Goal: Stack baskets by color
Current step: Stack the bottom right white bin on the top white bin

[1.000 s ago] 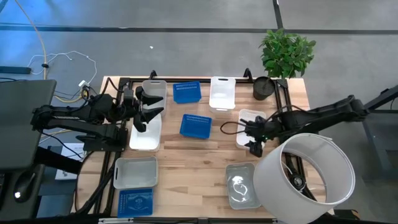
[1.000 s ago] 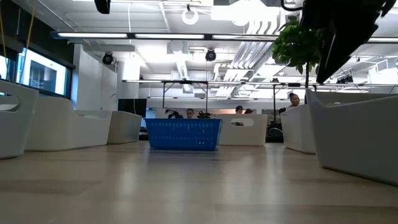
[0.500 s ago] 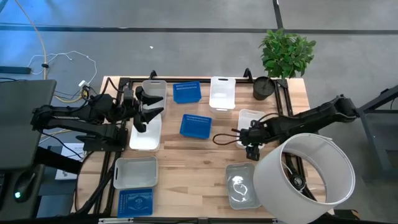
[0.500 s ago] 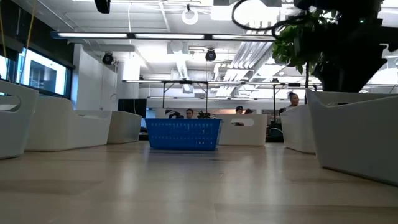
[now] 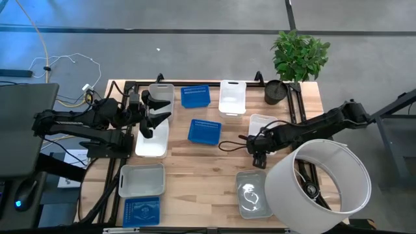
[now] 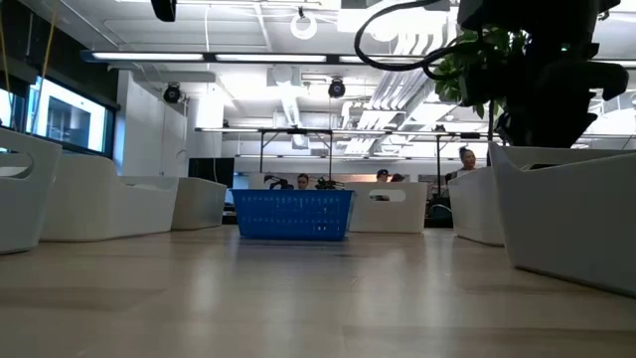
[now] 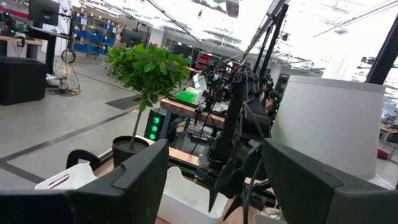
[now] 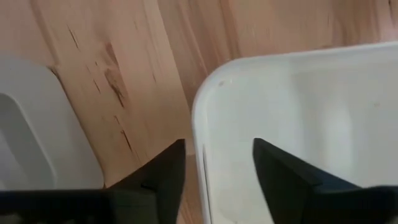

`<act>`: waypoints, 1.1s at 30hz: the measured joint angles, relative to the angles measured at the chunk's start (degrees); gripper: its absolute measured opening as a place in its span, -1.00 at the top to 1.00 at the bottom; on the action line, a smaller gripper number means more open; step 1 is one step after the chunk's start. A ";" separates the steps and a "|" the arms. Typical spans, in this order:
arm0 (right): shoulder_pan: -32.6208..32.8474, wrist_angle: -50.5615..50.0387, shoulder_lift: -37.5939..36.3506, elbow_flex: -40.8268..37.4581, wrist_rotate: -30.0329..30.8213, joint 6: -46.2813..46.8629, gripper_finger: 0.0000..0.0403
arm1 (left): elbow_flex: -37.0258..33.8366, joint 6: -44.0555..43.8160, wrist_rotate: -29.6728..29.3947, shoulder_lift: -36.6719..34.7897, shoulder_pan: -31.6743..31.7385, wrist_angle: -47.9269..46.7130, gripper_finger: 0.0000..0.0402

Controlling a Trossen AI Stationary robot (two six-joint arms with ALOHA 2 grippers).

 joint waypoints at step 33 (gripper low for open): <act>0.02 -2.81 -0.04 9.37 0.92 -6.02 1.00 | 0.00 -0.09 -0.87 0.01 0.00 0.01 -0.23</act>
